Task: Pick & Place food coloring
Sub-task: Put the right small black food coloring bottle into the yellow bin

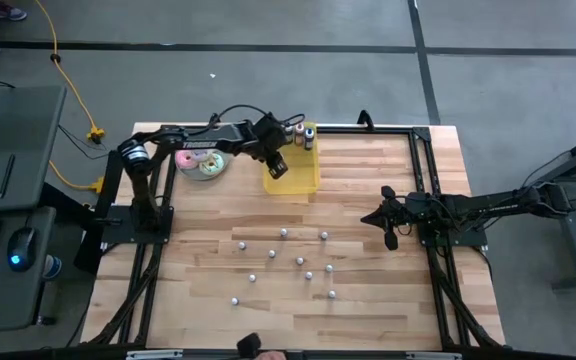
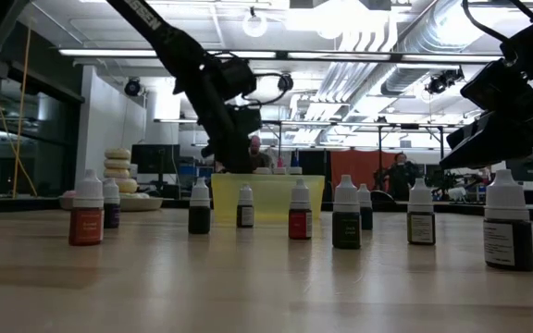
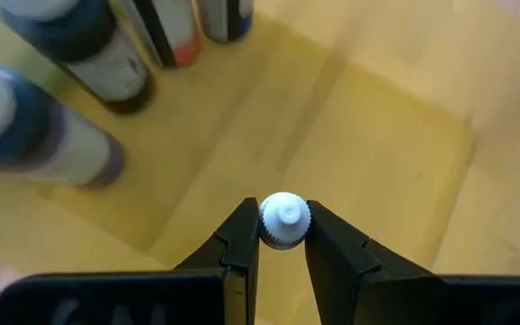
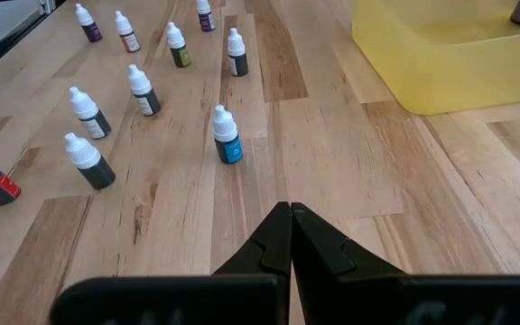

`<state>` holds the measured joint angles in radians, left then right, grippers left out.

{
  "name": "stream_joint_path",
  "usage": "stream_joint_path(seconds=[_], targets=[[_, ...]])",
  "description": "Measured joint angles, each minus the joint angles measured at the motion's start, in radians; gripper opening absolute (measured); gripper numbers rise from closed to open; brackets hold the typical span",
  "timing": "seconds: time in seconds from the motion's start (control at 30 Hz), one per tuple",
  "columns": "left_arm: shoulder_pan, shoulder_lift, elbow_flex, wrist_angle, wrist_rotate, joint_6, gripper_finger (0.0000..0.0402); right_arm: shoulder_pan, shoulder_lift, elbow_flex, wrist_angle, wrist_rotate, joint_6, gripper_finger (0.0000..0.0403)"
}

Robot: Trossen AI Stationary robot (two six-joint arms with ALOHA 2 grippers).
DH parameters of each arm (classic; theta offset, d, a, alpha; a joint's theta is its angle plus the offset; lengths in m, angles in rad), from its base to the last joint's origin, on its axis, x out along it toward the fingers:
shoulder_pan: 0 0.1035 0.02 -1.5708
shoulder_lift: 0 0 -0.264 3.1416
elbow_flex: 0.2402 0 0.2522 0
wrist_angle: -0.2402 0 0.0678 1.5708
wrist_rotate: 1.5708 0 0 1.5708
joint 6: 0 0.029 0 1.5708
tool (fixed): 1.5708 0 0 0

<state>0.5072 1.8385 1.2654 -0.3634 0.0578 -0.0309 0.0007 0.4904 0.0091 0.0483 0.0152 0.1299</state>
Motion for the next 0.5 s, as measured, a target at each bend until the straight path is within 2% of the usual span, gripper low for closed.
stream_joint_path(seconds=[0.5], targets=[[-0.003,0.059,0.001,0.076,0.085,0.098,0.0062,0.000,0.000,0.000,0.000,0.000,0.000,0.0000]])
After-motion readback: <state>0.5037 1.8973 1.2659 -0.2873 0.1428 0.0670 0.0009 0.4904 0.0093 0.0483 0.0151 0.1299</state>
